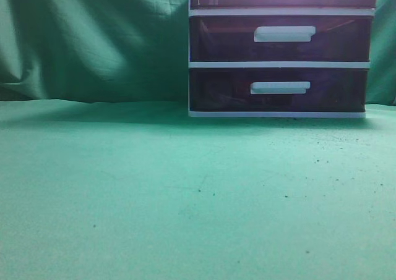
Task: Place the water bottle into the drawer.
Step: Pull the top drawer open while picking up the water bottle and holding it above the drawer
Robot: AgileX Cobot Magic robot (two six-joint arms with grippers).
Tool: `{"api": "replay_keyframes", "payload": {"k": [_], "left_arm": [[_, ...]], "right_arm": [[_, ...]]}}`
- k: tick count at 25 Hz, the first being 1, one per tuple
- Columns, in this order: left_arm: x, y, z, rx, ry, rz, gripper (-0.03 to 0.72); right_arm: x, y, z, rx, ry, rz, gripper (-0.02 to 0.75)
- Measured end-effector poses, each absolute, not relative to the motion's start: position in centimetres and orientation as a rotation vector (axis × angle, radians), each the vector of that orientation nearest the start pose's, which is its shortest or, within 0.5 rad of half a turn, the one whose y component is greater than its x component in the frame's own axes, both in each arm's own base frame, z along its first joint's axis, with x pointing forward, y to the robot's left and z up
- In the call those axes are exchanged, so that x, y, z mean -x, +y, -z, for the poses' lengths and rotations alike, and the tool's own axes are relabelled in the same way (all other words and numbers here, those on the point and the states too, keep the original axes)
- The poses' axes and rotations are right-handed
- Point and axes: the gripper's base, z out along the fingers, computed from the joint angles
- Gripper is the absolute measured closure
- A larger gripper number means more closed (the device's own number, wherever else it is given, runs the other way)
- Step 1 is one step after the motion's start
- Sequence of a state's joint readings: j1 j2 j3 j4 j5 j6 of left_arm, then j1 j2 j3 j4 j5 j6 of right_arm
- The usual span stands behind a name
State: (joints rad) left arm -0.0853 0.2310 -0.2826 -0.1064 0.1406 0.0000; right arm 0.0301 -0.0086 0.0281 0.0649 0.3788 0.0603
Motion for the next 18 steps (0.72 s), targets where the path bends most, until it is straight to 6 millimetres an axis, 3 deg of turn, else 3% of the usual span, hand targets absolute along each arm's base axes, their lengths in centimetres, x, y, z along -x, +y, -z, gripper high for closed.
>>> {"api": "replay_keyframes", "payload": {"k": [4,8,12,15,17,18], "left_arm": [[-9.8,-1.2,-26.3,0.084,1.803,0.244,0.688],[-11.9,-1.3,-25.1,0.095,1.903,0.222,0.688],[-13.5,-1.3,-24.4,0.103,1.93,0.201,0.456],[-14.2,-1.2,-24.1,0.11,1.935,0.192,0.134],[-14.8,-1.2,-23.8,0.115,1.945,0.185,0.048],[-15.1,-1.2,-23.5,0.117,1.954,0.181,0.048]], "right_arm": [[-5.2,0.4,-17.0,-0.069,1.882,-0.126,0.738],[-5.2,0.4,-17.0,-0.069,1.882,-0.126,0.738],[-5.2,0.4,-17.0,-0.069,1.882,-0.126,0.738],[-5.2,0.4,-17.0,-0.069,1.882,-0.126,0.738],[-5.2,0.4,-17.0,-0.069,1.882,-0.126,0.738],[-5.2,0.4,-17.0,-0.069,1.882,-0.126,0.738]]}}
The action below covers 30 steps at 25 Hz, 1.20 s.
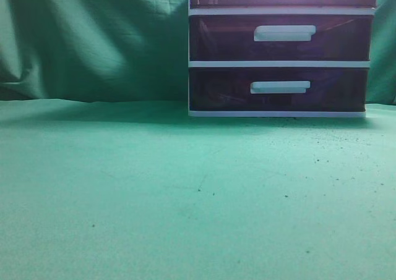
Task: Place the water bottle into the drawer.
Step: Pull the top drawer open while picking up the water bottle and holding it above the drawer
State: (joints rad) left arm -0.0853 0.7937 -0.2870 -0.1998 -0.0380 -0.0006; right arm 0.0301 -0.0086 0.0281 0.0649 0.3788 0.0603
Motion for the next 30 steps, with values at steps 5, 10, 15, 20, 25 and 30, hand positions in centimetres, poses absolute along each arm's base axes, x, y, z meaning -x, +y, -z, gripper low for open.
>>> {"api": "replay_keyframes", "payload": {"k": [5,10,15,20,25,30], "left_arm": [[-17.0,-1.2,-22.2,0.131,1.986,0.155,0.048],[-19.0,-1.1,-21.1,0.141,1.982,0.126,0.048],[-21.9,-1.2,-20.3,0.141,2.023,0.097,0.048],[-24.3,-0.2,-19.4,0.227,2.037,0.019,0.048],[-26.0,-0.1,-18.4,0.188,2.071,-0.016,0.09],[-27.3,-0.3,-18.0,0.154,2.083,-0.025,0.143]], "right_arm": [[-5.2,0.4,-17.0,-0.069,1.882,-0.126,0.738],[-5.2,0.4,-17.0,-0.069,1.882,-0.126,0.738],[-5.2,0.4,-17.0,-0.069,1.882,-0.126,0.738],[-5.2,0.4,-17.0,-0.069,1.882,-0.126,0.738],[-5.2,0.4,-17.0,-0.069,1.882,-0.126,0.738],[-5.2,0.4,-17.0,-0.069,1.882,-0.126,0.738]]}}
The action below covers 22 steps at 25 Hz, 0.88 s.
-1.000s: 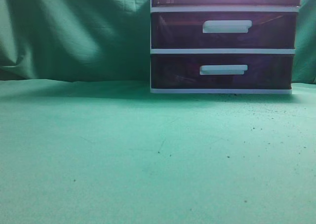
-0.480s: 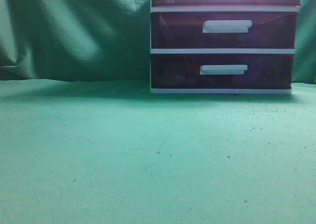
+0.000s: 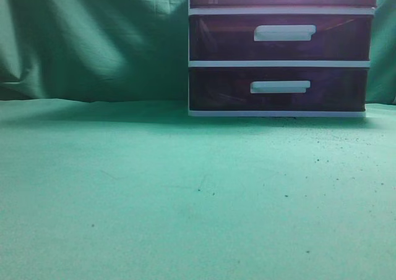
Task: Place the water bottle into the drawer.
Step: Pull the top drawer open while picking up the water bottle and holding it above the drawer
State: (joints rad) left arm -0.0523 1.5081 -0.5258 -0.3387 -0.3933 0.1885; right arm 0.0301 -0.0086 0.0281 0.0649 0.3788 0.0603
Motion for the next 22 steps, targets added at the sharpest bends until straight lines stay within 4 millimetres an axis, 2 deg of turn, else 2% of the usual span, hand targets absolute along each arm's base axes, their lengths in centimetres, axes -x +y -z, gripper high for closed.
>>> {"api": "replay_keyframes", "payload": {"k": [4,5,11,15,19,22], "left_arm": [[-27.9,-0.4,-18.3,0.118,2.067,-0.031,0.134],[-27.9,-0.4,-18.3,0.095,2.065,-0.035,0.19],[-27.9,-0.7,-18.4,0.023,2.063,-0.047,0.415],[-27.6,-0.9,-18.9,-0.002,2.102,-0.027,0.414],[-27.4,-1.5,-21.9,-0.039,2.23,0.042,0.414],[-27.5,-1.9,-25.8,-0.066,2.267,0.093,0.414]], "right_arm": [[-5.2,0.4,-17.0,-0.069,1.882,-0.126,0.738],[-5.2,0.4,-17.0,-0.069,1.882,-0.126,0.738],[-5.2,0.4,-17.0,-0.069,1.882,-0.126,0.738],[-5.2,0.4,-17.0,-0.069,1.882,-0.126,0.738],[-5.2,0.4,-17.0,-0.069,1.882,-0.126,0.738],[-5.2,0.4,-17.0,-0.069,1.882,-0.126,0.738]]}}
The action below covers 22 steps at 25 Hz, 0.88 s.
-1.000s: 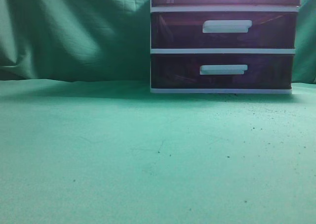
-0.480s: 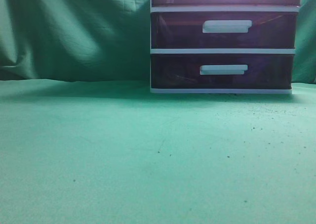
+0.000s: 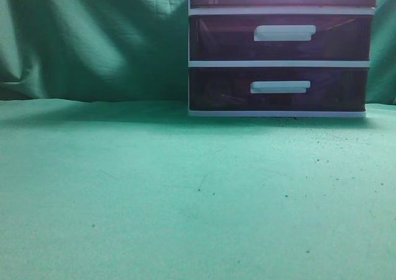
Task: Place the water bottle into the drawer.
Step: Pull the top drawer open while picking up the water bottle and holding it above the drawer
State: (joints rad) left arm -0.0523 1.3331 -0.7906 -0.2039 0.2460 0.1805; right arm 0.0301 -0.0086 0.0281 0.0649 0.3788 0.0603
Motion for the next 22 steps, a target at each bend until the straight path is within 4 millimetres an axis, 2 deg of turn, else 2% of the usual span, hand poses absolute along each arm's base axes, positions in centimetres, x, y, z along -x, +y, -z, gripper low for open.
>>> {"api": "replay_keyframes", "payload": {"k": [3,6,10,11,13,18,20,22], "left_arm": [[-27.2,-2.7,-30.0,-0.114,2.236,0.134,0.414],[-26.4,-4.2,-32.9,-0.182,2.19,0.175,0.414],[-24.8,-6.0,-34.1,-0.274,2.168,0.226,0.414],[-24.3,-6.5,-34.3,-0.303,2.17,0.241,0.414],[-23.2,-7.3,-34.9,-0.353,2.163,0.268,0.414],[-20.9,-8.4,-36.2,-0.446,2.122,0.308,0.414],[-20.6,-8.5,-36.3,-0.459,2.123,0.314,0.414],[-20.5,-8.4,-36.3,-0.461,2.125,0.313,0.414]], "right_arm": [[-5.2,0.4,-17.0,-0.069,1.882,-0.126,0.738],[-5.2,0.4,-17.0,-0.069,1.882,-0.126,0.738],[-5.3,0.4,-17.0,-0.069,1.879,-0.126,0.738],[-5.3,0.4,-17.1,-0.075,1.869,-0.136,0.688],[-5.5,0.5,-17.7,-0.106,1.799,-0.177,0.688],[-5.5,0.0,-21.6,-0.147,1.397,-0.199,0.688],[-5.2,0.1,-23.5,-0.12,1.359,-0.179,0.688],[-5.1,0.1,-26.4,-0.084,1.362,-0.15,0.688]]}}
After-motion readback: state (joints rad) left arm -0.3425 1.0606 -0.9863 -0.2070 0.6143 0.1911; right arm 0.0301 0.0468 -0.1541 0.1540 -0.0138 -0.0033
